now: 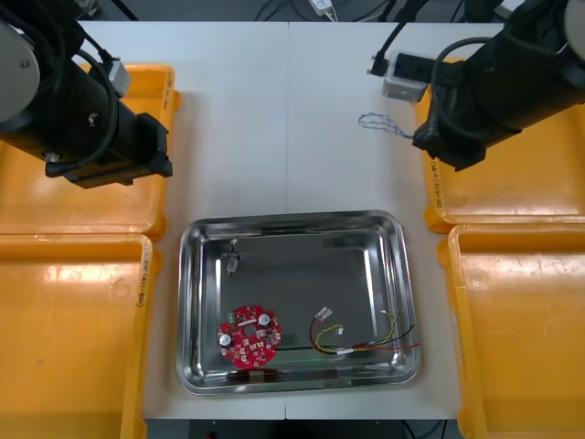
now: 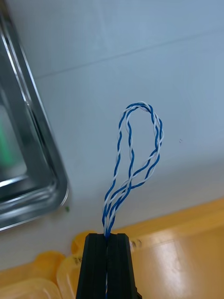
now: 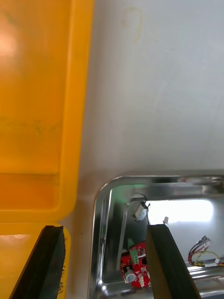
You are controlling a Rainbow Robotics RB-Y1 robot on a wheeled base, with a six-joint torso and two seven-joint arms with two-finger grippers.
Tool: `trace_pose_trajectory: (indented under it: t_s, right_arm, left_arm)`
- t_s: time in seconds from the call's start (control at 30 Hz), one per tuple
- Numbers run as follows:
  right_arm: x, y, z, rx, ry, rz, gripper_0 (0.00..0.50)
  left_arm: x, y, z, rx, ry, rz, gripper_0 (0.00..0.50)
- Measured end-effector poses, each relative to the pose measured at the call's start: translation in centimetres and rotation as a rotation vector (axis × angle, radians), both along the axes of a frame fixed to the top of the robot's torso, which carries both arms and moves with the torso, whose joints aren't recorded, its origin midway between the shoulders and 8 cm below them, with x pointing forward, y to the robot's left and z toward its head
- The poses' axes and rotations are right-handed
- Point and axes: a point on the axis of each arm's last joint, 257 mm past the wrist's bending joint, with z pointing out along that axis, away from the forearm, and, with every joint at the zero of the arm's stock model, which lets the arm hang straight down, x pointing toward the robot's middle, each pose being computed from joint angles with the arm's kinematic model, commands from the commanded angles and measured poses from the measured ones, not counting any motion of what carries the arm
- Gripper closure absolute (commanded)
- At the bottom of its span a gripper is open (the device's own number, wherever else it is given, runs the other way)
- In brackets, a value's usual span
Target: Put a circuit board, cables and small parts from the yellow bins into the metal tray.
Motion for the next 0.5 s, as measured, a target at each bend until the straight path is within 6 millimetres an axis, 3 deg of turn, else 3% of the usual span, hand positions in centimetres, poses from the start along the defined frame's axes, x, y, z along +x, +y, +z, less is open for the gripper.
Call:
trace_pose_trajectory:
  t_s: [0.2,0.5]
  right_arm:
    - [-1.8,3.6,-2.5,0.004,0.058,0.084,0.500]
    - [-4.7,5.0,-7.3,-0.075,0.151,0.157,0.500]
  left_arm:
    - [1.9,2.3,-0.2,0.046,0.017,-0.003,0.000]
    - [4.0,6.4,-0.9,0.152,0.024,-0.077,0.000]
